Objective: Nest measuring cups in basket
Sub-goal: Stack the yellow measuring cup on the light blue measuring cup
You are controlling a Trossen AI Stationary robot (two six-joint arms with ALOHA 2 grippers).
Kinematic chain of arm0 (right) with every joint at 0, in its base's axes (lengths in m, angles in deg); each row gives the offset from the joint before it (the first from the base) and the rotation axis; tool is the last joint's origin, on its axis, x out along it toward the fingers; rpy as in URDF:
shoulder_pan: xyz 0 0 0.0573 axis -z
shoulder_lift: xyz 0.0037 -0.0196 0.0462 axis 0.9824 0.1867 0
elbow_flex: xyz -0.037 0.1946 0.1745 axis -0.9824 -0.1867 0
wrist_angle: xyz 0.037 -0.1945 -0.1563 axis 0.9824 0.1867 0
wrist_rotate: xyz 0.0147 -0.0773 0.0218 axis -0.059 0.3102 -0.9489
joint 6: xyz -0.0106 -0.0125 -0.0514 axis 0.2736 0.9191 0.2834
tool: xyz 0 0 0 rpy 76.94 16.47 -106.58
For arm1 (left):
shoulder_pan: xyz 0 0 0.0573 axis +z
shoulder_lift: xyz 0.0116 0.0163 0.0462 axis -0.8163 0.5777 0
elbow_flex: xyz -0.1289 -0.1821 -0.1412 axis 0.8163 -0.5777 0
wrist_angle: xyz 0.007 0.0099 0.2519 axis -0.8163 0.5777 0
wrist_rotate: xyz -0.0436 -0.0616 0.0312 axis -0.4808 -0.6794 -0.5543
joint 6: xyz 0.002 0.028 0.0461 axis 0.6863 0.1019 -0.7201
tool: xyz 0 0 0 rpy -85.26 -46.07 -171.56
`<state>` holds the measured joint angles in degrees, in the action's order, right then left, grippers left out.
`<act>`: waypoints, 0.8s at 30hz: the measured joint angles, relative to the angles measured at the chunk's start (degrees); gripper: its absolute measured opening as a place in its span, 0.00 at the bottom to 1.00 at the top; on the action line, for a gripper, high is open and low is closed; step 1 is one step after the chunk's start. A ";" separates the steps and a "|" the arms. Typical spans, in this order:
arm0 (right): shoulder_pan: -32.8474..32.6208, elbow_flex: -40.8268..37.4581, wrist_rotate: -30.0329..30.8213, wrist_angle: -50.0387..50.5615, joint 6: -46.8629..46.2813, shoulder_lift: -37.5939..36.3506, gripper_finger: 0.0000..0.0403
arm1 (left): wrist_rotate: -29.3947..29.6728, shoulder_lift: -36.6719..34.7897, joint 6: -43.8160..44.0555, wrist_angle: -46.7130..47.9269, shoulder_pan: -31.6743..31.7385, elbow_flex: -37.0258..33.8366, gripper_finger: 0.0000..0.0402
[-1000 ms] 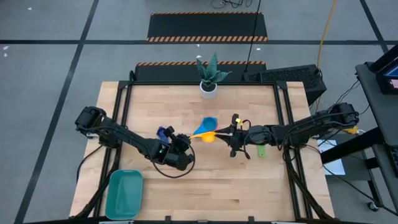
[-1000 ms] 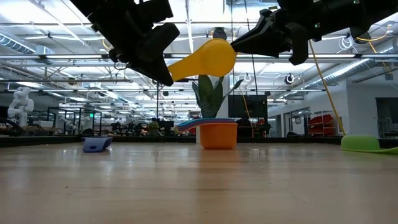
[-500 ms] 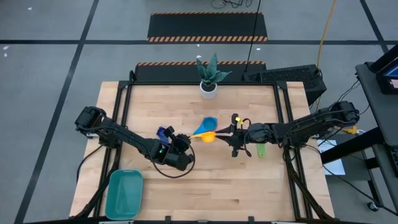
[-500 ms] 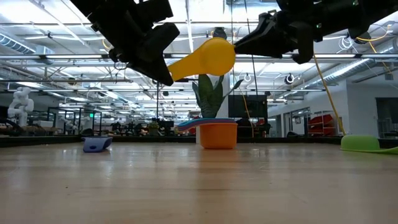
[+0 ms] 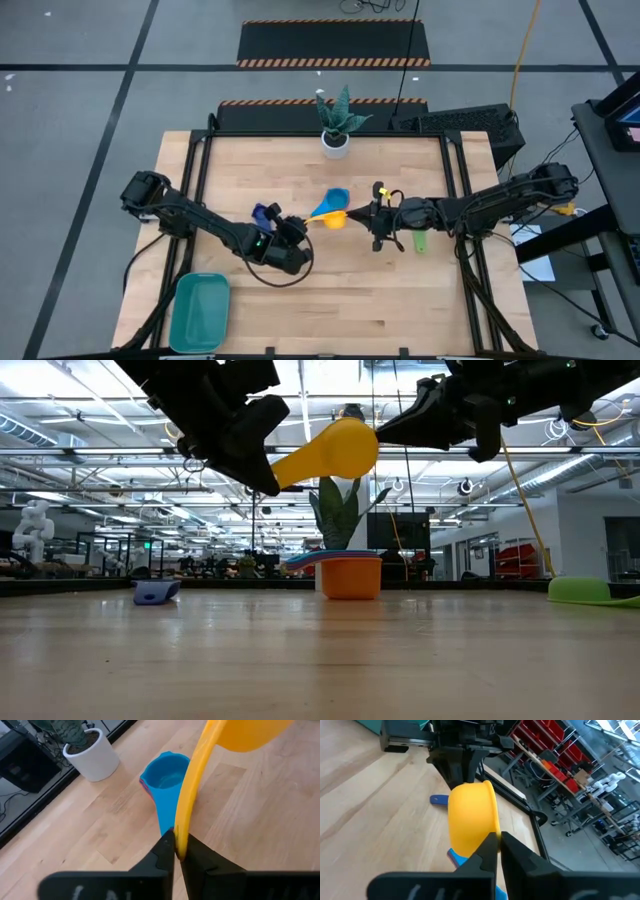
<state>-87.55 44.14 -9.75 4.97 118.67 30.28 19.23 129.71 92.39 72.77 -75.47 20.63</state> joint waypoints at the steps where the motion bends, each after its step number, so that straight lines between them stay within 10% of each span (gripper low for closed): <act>1: 0.00 0.00 0.00 0.00 0.27 0.00 0.01 | -0.11 0.00 0.21 -0.42 0.00 -0.01 0.09; 11: -0.45 0.00 3.35 3.87 0.44 -4.21 0.00 | 1.69 -0.09 3.75 0.15 -3.09 0.05 0.42; 24: -0.74 -4.04 0.36 1.86 -4.42 -13.89 0.00 | 17.44 -0.07 -3.85 -14.02 -6.86 -3.67 0.30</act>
<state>-88.30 40.10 -9.39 6.83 114.25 16.39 36.67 129.65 88.54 58.75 -82.33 16.95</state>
